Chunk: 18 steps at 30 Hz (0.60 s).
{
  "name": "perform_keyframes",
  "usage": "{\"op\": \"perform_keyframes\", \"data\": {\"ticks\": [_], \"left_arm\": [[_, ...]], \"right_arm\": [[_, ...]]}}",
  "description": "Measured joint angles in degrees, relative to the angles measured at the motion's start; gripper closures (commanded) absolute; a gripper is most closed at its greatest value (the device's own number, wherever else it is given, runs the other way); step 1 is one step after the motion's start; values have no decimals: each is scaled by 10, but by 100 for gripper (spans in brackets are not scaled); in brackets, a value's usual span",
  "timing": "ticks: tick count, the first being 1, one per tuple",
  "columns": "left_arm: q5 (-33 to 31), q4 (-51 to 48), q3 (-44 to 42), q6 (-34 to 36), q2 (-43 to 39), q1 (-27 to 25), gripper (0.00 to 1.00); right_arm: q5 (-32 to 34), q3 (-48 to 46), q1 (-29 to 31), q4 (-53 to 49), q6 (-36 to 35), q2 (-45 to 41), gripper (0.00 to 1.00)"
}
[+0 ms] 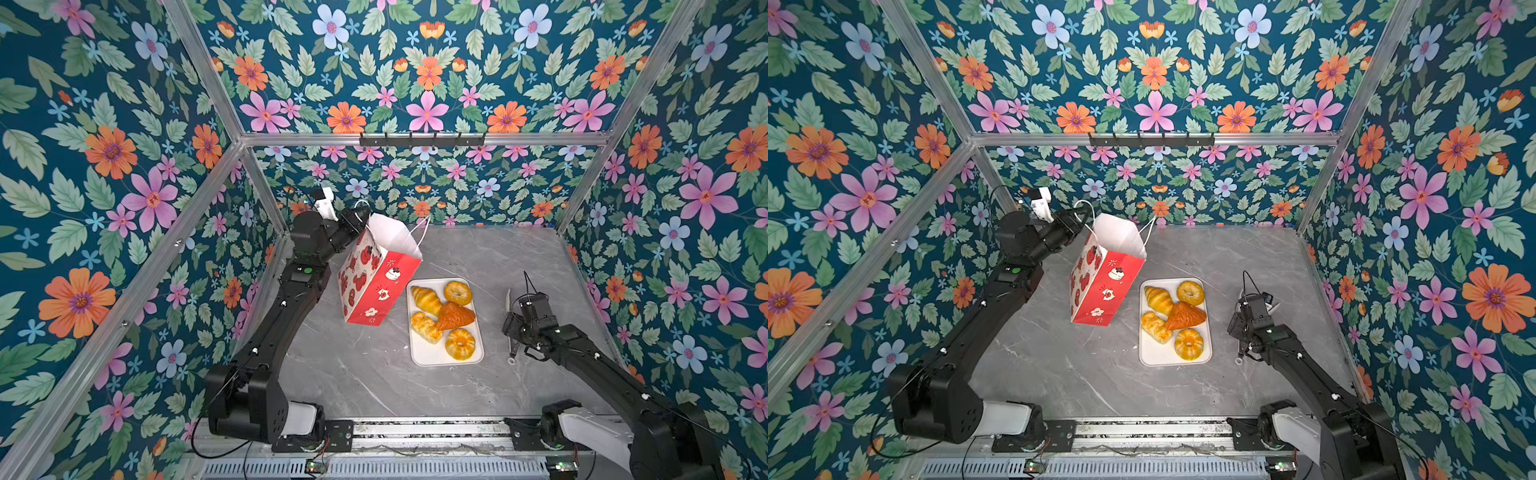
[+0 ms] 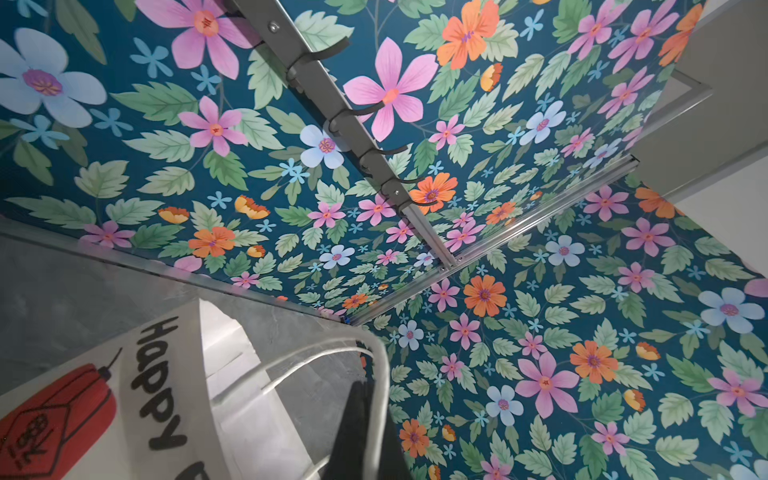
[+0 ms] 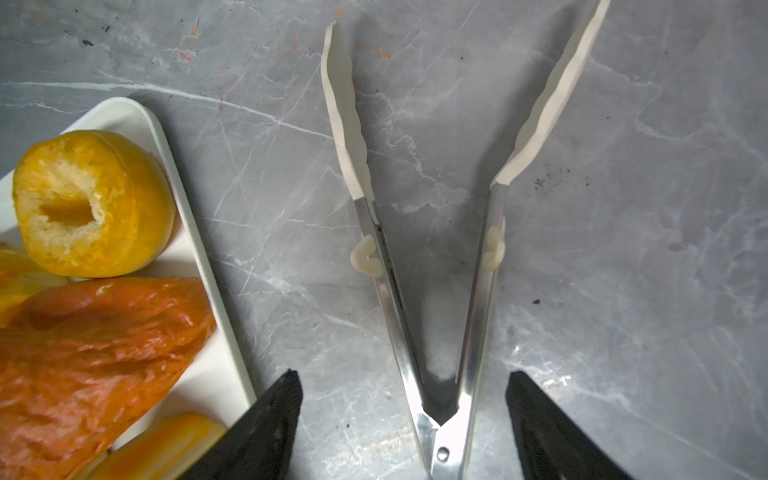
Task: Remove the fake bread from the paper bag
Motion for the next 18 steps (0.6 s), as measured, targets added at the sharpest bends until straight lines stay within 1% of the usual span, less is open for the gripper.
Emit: {"op": "perform_keyframes", "data": {"ticks": [4,8,18], "left_arm": [[7,3,34,1,23,-13,100],[7,12,41,3,33,-15,100],[12,78,-11,-13,60,-14,100]], "right_arm": [[-5,0,0,10,0,2,21],[-9,0,0,11,-1,5,21],[-13,-4,0,15,-4,16,22]]}}
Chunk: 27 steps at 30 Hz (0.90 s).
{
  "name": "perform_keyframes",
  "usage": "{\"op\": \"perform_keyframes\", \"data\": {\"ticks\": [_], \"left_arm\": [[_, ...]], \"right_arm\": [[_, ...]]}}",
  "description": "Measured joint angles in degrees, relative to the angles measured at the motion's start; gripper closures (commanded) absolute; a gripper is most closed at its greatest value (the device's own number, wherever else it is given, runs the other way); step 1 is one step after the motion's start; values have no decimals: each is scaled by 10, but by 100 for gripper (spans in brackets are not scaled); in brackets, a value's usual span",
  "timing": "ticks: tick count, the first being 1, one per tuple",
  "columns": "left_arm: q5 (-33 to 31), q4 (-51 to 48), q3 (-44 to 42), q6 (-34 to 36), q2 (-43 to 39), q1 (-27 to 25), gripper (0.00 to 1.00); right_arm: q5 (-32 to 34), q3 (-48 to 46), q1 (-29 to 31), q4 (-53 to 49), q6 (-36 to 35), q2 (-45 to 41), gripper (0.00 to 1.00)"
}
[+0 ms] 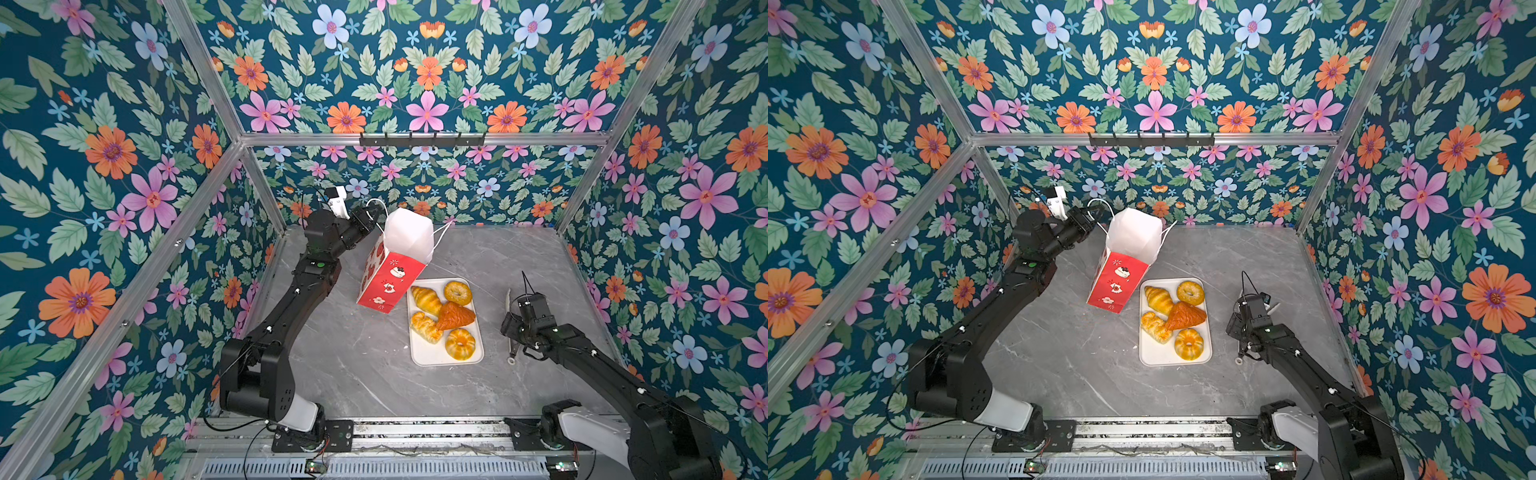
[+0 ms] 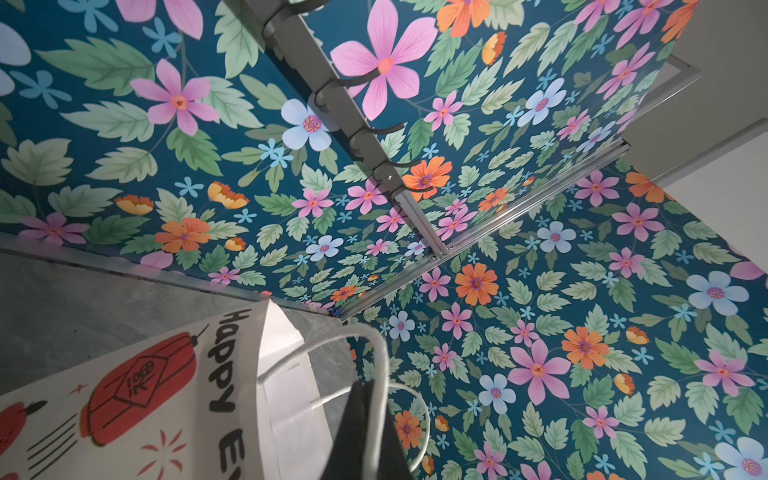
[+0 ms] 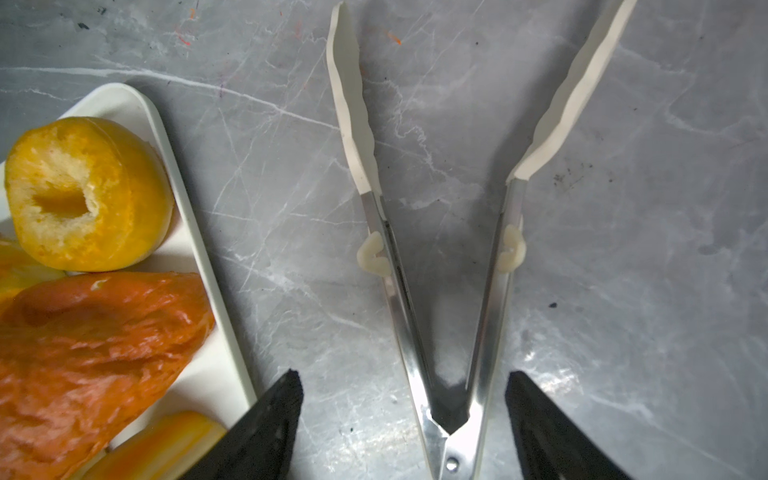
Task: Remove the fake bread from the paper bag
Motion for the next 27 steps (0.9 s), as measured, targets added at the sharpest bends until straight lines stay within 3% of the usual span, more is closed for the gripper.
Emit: {"op": "perform_keyframes", "data": {"ticks": [13,27], "left_arm": [[-6,-39,-34,62,-31,22,100],[-21,-83,-65,103,-52,90,100]], "right_arm": [[-13,-4,0,14,-2,9,22],[-25,1,0,27,-2,24,22]]}}
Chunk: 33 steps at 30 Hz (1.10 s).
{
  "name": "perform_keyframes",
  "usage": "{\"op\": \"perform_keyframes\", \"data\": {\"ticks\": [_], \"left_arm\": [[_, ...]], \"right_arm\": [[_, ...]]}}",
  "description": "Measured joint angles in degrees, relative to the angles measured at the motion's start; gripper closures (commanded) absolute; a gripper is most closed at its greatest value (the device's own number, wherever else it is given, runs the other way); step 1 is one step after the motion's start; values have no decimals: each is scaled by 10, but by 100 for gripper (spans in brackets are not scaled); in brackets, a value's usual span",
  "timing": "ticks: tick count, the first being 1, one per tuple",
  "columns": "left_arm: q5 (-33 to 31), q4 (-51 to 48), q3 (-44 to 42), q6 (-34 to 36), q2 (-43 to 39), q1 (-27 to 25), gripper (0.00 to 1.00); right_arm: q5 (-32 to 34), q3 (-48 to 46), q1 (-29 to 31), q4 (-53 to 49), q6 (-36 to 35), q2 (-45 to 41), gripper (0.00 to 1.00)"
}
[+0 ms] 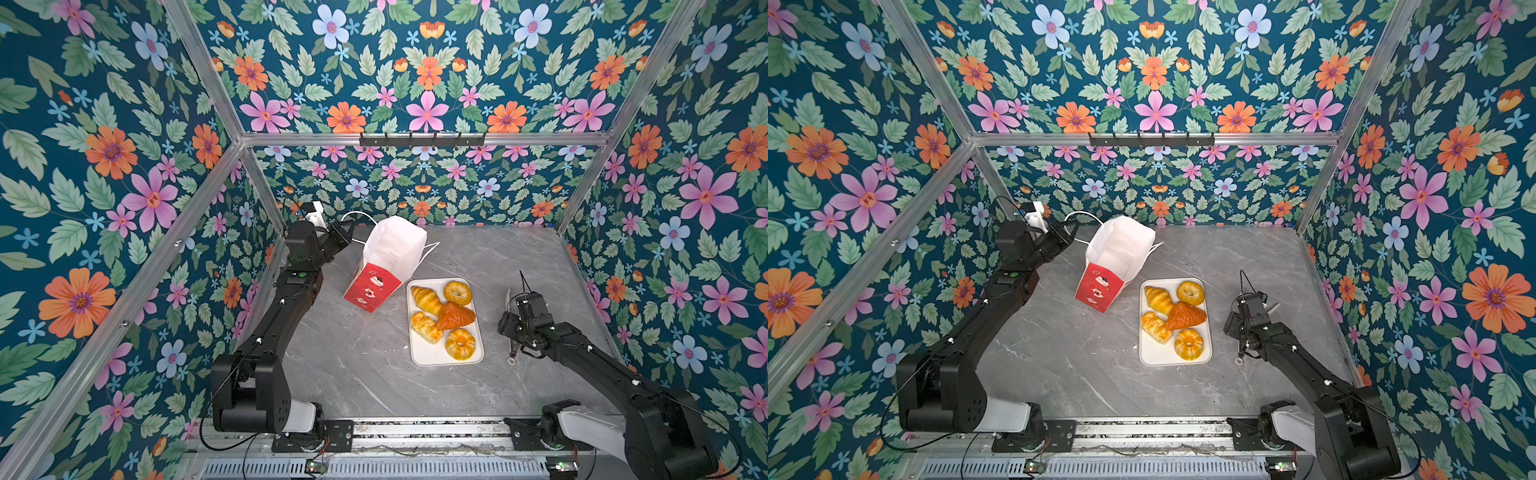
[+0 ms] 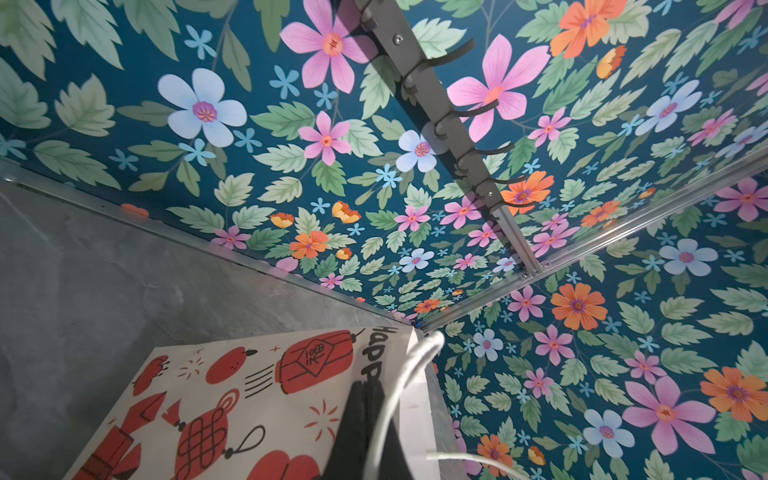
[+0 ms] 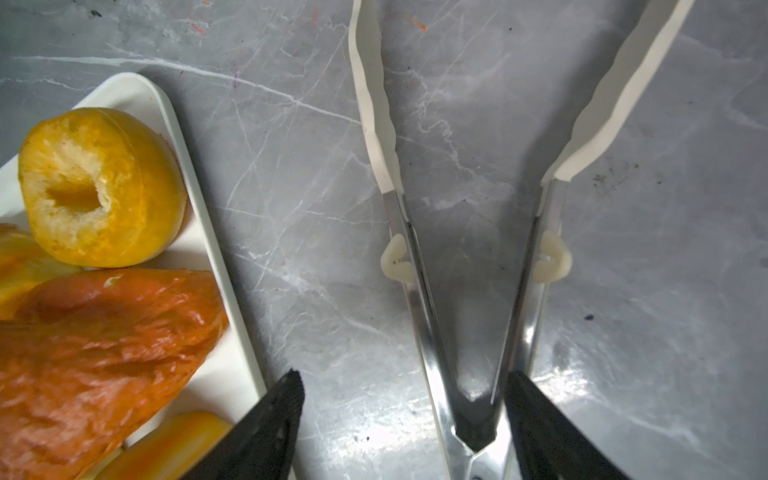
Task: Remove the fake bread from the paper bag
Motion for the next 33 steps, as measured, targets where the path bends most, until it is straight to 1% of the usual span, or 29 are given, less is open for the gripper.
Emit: {"op": "perform_keyframes", "data": {"ticks": [15,22,31,33], "left_arm": [[-6,-57,-17,61,13,67,100],[-10,-80,-21,92,19,82,100],[-21,-94,-25,120,29,102,84],[-21,-104,-23,124,29,103,75]], "right_arm": [[-7,1,0,3,0,12,23],[-16,1,0,9,0,17,23],[-18,1,0,15,0,21,23],[-18,1,0,16,0,21,22]]}}
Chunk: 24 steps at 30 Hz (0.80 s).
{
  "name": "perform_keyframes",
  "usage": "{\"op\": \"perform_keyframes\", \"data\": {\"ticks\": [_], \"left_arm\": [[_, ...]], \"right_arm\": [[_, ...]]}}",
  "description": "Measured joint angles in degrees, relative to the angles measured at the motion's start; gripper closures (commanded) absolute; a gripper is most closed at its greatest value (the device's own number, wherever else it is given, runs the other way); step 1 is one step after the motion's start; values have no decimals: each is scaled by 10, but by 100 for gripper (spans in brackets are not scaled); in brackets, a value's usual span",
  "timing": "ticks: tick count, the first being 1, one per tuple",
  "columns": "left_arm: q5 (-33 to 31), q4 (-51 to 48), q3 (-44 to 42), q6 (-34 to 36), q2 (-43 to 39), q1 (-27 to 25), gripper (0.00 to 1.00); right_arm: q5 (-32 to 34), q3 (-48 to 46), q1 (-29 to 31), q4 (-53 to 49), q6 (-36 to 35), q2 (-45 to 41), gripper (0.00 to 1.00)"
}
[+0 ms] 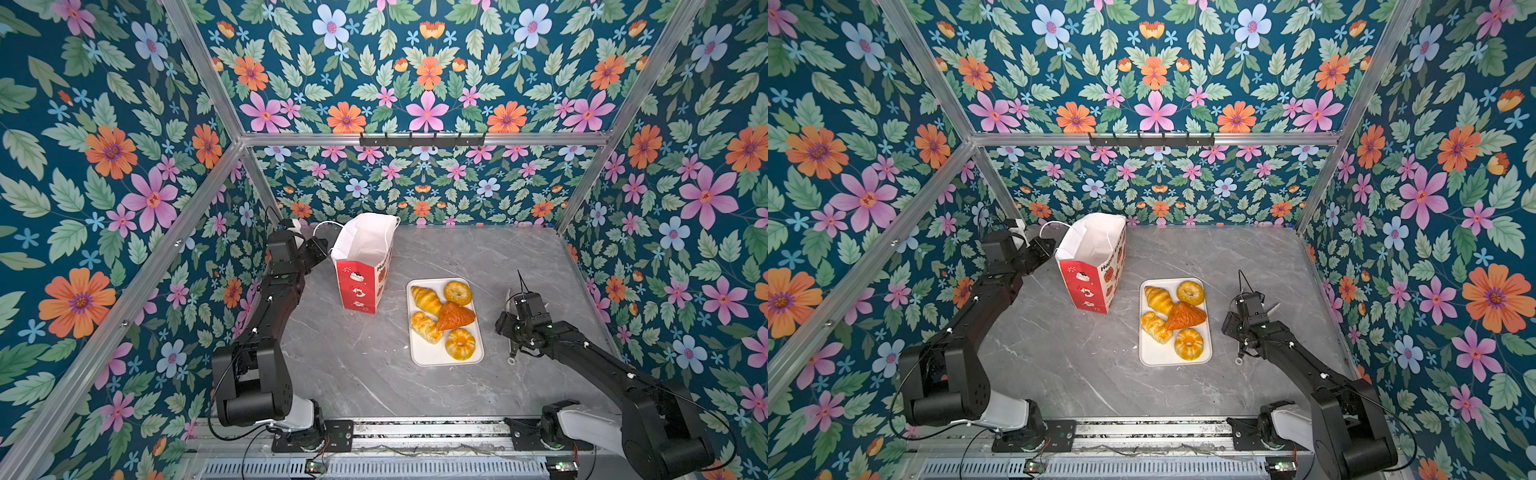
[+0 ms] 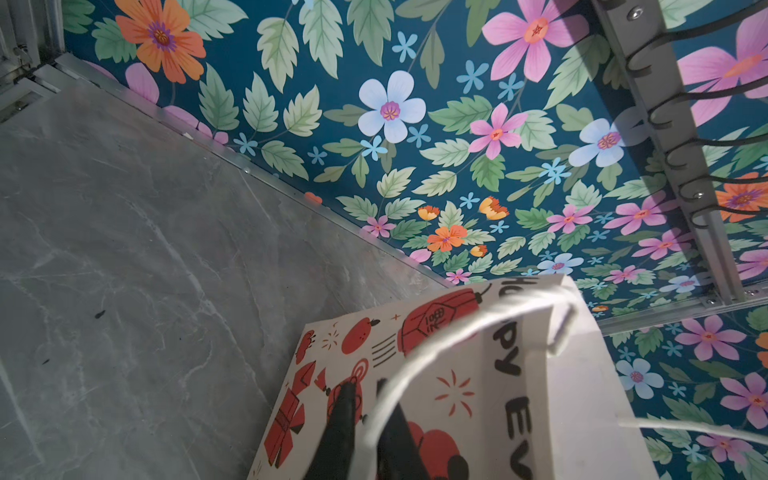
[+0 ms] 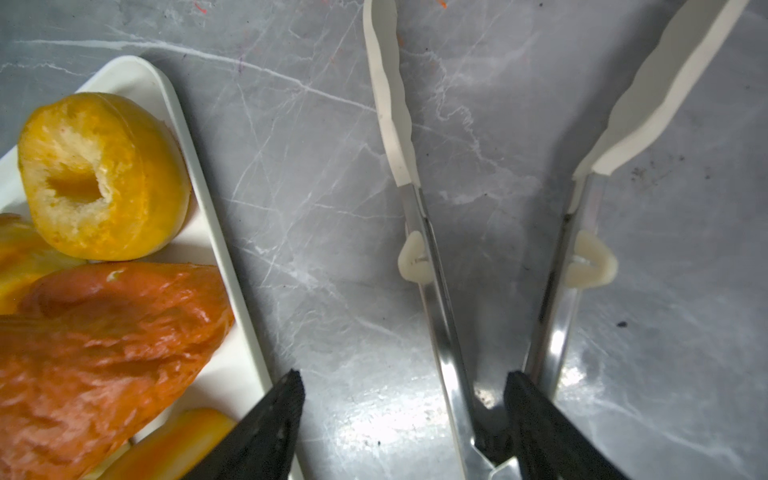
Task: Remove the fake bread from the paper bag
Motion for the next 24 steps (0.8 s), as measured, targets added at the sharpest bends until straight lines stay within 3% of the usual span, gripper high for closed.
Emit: {"op": "perform_keyframes", "data": {"ticks": [6,16,24], "left_arm": [[0,-16,15,15,-3,4,51],[-2,-44,28,28,-10,8,36],[13,-72,64,36,-27,10,33]], "right_arm": [[-2,0,0,0,0,2,23],[-2,0,0,3,2,6,23],[-4,-1,0,5,2,7,23]]}}
